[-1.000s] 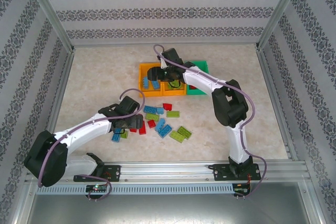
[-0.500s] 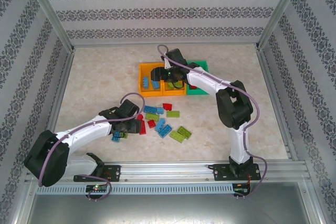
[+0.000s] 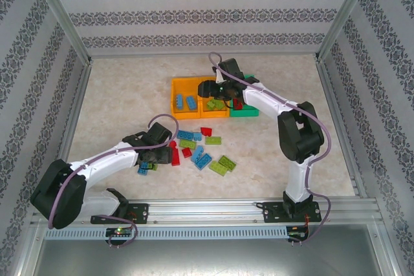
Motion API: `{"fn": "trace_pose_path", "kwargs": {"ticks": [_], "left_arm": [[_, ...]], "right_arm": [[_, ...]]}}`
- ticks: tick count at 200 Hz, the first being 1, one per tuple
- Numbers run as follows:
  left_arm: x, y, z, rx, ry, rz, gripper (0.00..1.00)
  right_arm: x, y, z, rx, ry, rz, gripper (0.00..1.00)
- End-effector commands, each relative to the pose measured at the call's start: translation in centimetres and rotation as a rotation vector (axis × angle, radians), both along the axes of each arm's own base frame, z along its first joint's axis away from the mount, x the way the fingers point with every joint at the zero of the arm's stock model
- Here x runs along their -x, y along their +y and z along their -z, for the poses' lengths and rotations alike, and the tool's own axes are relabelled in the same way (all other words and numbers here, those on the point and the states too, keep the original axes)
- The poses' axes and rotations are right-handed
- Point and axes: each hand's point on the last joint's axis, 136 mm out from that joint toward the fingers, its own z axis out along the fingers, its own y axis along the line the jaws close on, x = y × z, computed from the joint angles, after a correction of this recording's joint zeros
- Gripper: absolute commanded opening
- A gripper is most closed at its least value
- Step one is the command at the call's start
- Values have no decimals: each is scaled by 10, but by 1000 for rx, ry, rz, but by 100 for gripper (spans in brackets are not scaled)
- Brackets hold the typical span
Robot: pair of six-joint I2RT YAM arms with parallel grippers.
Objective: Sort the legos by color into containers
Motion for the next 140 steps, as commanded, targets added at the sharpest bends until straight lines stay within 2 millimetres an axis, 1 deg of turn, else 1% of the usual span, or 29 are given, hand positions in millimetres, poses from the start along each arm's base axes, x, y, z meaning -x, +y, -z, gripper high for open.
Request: {"fn": "trace_pose_path", "kwargs": {"ticks": [1,27,59,83,111,140], "left_arm": [[0,-2,6,0,7,-5,58],[-1,-5,9,5,18,-1,56],[-2,-6,8,2,18,0,47],[-3,-6,7,3,13,-2,40],[-6,-7,4,7,2,-8,33],[-13,-10,-7,18,-32,-11,29]], "right_arm": [[1,-6,-21,1,-65,-2,70],[3,-16,-31,3,-91,17,71],[9,-35,-43,20,-125,46,72],[13,-62,-44,46,-137,98,73],[18,-99,-38,51,-121,171,73],[29,-134,-32,69,-118,236,73]]}}
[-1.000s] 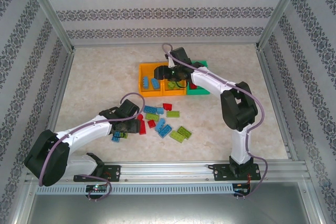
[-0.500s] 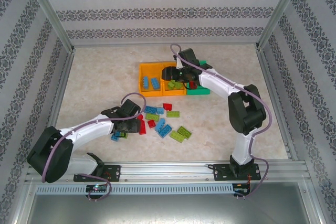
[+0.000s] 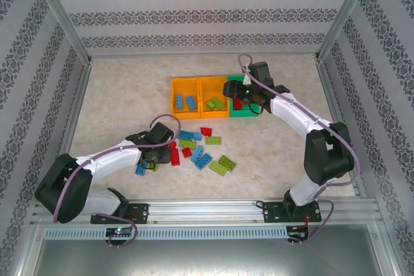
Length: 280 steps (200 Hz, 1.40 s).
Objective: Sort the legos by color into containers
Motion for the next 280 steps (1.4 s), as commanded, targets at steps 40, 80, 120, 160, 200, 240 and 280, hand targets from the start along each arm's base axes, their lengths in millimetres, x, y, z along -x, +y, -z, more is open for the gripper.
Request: {"fn": "trace_pose_path", "kwargs": {"ticks": [40,80,120,160,200,240,280], "left_arm": [[-38,-26,-53,72,-144,21,26],[-86,-84,-118,202,-297,132,25],[-136,-160,-153,352,-340,249,26],[-182,-231,-156,473,-309,352,25],[-224,-276,-145,551,-285,349,26],[-256,-300,-130,560,-253,315,32],[-268,-300,-123,537,-265,274,54]], "right_arm": [[34,-67,16,81,-14,132,75],[72,-78,46,61,23,151,75],[118,-68,78,74,75,116,76],[143,-67,93,48,83,153,77],[152,-66,92,25,86,151,77],[170,-53,105,44,152,72,77],[184,-28,110,46,174,-22,77]]}}
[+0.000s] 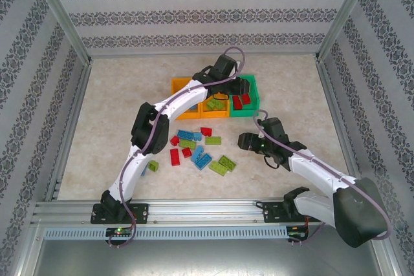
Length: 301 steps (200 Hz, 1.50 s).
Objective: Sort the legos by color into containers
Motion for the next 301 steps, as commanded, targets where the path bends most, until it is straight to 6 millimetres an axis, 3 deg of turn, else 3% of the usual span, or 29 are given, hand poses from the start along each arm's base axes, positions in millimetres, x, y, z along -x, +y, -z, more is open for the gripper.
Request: {"fn": "trace_pose_path", "kwargs": {"ticks": [1,16,33,52,86,111,143,223,263,301], "left_arm": [[1,0,-4,-12,17,-23,55],[-1,5,-4,-40,8,-40,75],[1,11,-8,-63,-5,-49,83],[6,16,-20,-84,-39,-56,100],[24,29,-51,-70,-103,-69,100],[45,45,-58,-59,-105,-73,100],[74,73,-53,-38,-102,-112,100],[117,127,-45,-101,-111,-187,99],[131,144,-26,-133,-83,-218,100],[141,157,-18,-153,-69,-240,100]], "right_arm": [[14,12,8,-7,42,-48,77],[20,21,7,-8,43,-86,77],[30,32,6,-5,51,-146,77],[40,41,4,15,63,-209,77],[60,58,3,15,66,-291,76],[73,65,7,28,72,-326,75],[78,59,23,73,118,-299,67],[50,43,32,166,121,-127,47],[38,19,26,197,72,4,47],[41,29,13,154,23,-60,51]]}}
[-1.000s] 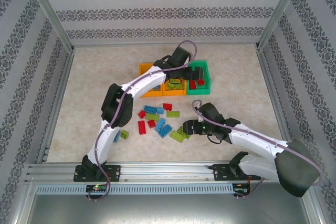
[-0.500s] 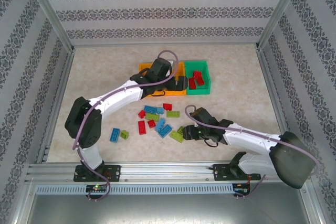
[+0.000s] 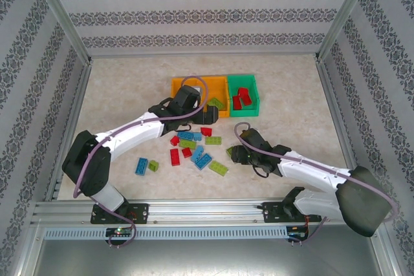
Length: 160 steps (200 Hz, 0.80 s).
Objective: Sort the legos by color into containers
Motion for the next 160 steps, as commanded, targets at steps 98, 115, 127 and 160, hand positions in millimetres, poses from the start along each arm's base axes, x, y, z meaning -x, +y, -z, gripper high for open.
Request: {"fn": "trace_pose_path", "kwargs": {"ticks": [98,115,127,160], "left_arm": [[31,46,-18,-6,-76,-108,100],[35,54,-19,-11,-89,-123,100],[38,61,-20,-20,-92,-136,100],[46,78,-17,-44,-90,-168,100]], "right_arm": [[5,15,3,72,32,-169,73],[2,18,8,88,48,-179,70],[2,19,10,94,60,-186,68],[-1,14,15,136,74,-167,58]]}}
